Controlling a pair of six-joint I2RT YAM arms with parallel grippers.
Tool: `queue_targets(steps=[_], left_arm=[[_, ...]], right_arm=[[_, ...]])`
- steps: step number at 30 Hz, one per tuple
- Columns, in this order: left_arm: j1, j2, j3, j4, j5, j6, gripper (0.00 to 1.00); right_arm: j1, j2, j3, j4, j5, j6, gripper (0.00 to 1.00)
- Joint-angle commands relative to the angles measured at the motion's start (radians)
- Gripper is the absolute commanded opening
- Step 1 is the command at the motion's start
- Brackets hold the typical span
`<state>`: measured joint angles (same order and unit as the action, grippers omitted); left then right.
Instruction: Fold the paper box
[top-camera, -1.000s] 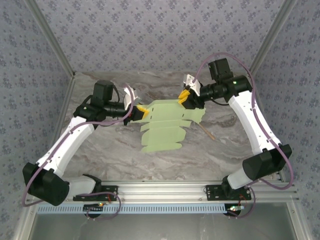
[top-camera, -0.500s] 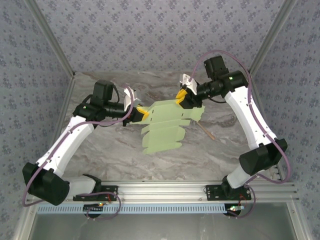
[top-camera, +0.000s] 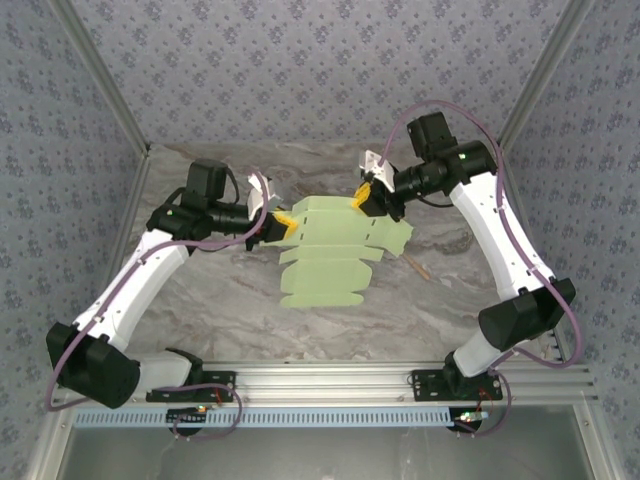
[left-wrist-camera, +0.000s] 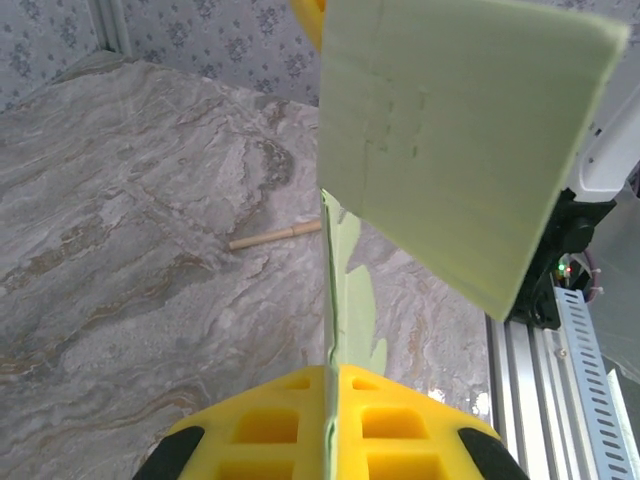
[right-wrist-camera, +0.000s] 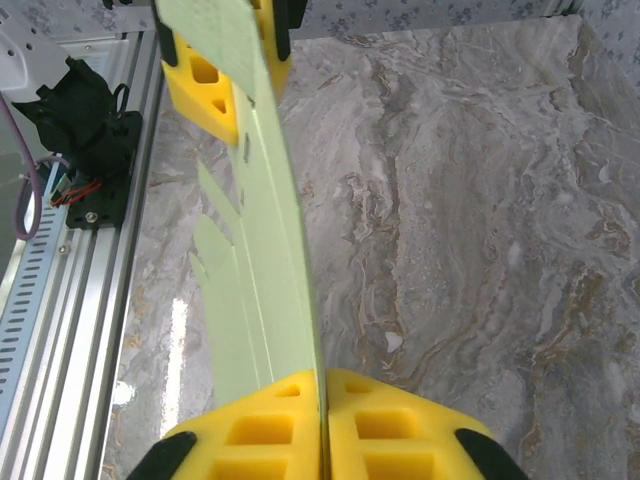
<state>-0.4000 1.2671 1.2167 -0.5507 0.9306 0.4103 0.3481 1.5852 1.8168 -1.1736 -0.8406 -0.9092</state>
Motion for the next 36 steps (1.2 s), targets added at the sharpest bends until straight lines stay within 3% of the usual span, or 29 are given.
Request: queue_targets(steps=[1, 8, 12, 18, 24, 36], left_arm=[[0.004, 0.009, 0.027, 0.001, 0.03, -0.002, 0.03], [0.047, -0.015, -0.025, 0.119, -0.016, -0.081, 0.44], [0.08, -0.082, -0.123, 0.282, -0.087, -0.173, 0.61], [0.111, -0.186, -0.264, 0.454, -0.167, -0.281, 0.72], [0.112, -0.254, -0.411, 0.582, -0.16, -0.369, 0.79], [0.082, -0.149, -0.458, 0.743, 0.023, -0.479, 0.87]], right_arm=[[0.003, -0.027, 0.006, 0.005, -0.027, 0.005, 0.06], [-0.016, -0.064, -0.052, 0.054, -0.026, 0.057, 0.0], [-0.027, -0.093, -0.124, 0.124, -0.02, 0.139, 0.0], [-0.032, -0.142, -0.23, 0.252, 0.008, 0.324, 0.0], [-0.031, -0.213, -0.327, 0.343, 0.006, 0.432, 0.0], [-0.037, -0.261, -0.37, 0.388, -0.05, 0.444, 0.0]])
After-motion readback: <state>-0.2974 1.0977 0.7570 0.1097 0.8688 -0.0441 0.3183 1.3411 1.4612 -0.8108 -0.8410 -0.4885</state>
